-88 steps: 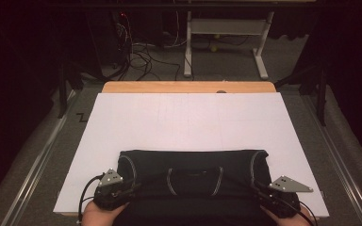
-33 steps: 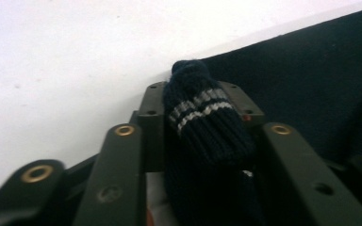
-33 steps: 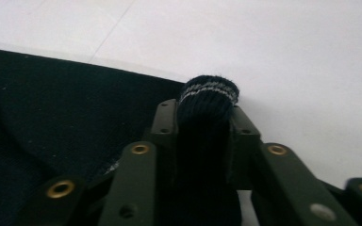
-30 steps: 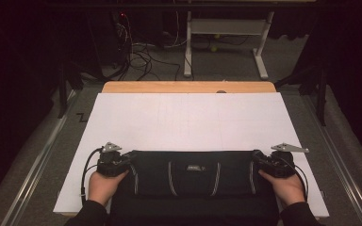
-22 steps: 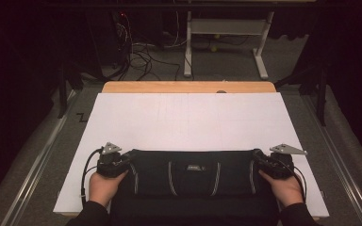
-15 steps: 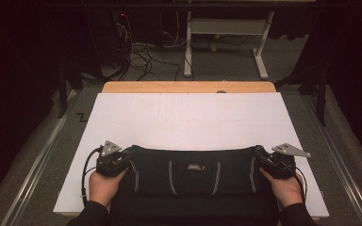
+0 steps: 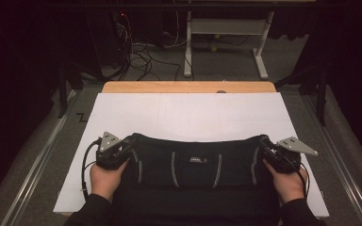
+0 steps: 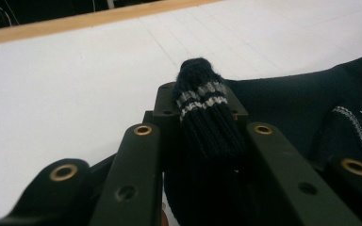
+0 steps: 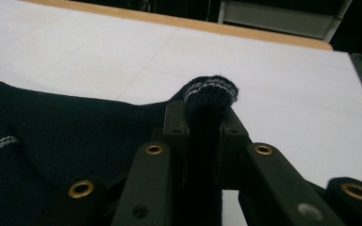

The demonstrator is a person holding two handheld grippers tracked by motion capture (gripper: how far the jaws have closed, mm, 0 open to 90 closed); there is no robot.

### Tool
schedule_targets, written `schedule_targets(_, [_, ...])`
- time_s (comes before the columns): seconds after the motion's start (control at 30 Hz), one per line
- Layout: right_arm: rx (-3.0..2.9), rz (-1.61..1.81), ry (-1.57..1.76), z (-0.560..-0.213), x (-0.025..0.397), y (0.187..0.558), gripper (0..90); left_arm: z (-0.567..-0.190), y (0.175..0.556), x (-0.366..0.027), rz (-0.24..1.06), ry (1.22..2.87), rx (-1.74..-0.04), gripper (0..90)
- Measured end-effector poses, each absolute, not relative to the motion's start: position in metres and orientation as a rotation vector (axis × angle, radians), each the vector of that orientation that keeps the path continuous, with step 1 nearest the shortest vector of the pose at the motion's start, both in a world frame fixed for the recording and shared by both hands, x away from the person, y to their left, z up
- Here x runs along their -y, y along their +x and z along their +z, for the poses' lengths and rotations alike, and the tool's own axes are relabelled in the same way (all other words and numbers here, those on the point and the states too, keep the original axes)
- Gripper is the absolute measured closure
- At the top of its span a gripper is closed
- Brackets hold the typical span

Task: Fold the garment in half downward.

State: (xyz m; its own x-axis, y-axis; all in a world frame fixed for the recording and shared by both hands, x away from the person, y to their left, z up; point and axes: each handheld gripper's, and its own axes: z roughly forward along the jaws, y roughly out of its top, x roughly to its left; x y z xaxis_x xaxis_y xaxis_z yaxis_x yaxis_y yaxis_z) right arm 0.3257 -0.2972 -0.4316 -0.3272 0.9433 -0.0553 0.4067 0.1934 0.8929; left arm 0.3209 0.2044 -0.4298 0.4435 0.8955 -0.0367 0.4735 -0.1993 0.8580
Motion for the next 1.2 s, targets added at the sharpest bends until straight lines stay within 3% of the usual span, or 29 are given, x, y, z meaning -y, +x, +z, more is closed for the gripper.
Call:
schedule_targets(0.97, [-1.784,0.909,1.111,-0.381,0.281,0.407,80.0,-0.389,0.404,-0.212,0.687,1.771,-1.249,71.4])
schedule_targets(1.2, [-1.786,0.884,1.141,-0.384,0.280,0.427,80.0,-0.410,0.426,-0.207,0.685,1.815,-1.293,70.9])
